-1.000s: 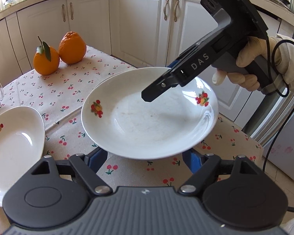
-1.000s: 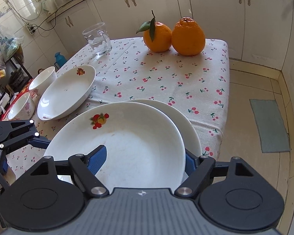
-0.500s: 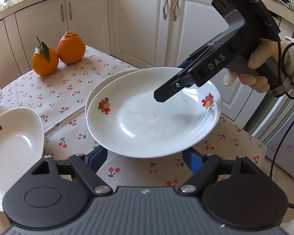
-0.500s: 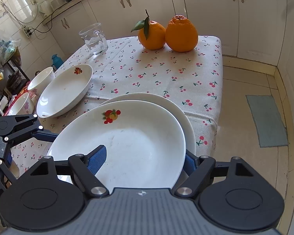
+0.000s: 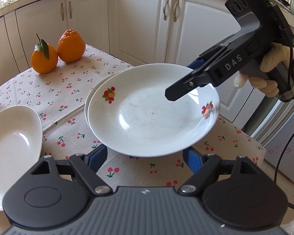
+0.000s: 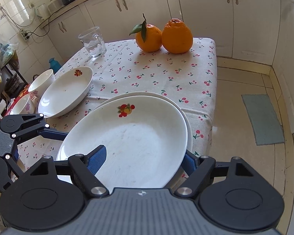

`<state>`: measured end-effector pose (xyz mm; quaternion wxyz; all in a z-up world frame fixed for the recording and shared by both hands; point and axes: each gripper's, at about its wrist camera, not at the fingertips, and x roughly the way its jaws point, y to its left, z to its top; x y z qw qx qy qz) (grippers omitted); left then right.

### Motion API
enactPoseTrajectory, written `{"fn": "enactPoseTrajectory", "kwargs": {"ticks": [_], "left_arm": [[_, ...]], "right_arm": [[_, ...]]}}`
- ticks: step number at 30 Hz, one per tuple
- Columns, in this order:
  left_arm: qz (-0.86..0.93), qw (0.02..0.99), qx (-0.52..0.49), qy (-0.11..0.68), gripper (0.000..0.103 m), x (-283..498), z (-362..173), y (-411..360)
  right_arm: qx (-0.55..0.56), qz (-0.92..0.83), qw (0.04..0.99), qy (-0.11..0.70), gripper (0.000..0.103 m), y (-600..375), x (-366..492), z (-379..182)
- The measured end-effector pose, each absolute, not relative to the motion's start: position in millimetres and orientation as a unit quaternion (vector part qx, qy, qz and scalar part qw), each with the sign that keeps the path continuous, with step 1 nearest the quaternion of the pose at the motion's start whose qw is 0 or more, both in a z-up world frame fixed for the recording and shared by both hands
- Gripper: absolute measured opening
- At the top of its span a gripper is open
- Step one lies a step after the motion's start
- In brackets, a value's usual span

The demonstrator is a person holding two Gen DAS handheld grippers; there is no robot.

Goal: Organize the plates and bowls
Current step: 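Lift the large plate with the right gripper onto the other white plate, then open the right gripper and withdraw from the stacked plates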

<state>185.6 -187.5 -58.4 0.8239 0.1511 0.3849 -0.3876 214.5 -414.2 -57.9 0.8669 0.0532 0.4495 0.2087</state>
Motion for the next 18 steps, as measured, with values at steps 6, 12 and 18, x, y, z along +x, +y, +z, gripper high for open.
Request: {"fn": "enactPoseTrajectory", "kwargs": {"ticks": [6, 12, 18], "left_arm": [[-0.388, 0.825, 0.149, 0.384, 0.084, 185, -58, -187], [-0.389, 0.825, 0.152, 0.379, 0.084, 183, -58, -187], [-0.393, 0.826, 0.150, 0.377, 0.084, 181, -56, -187]], "right_arm": [[0.055, 0.200, 0.870, 0.448, 0.084, -414, 210, -57], [0.063, 0.191, 0.872, 0.446, 0.086, -414, 204, -55], [0.067, 0.183, 0.875, 0.443, 0.087, -413, 199, -55]]}}
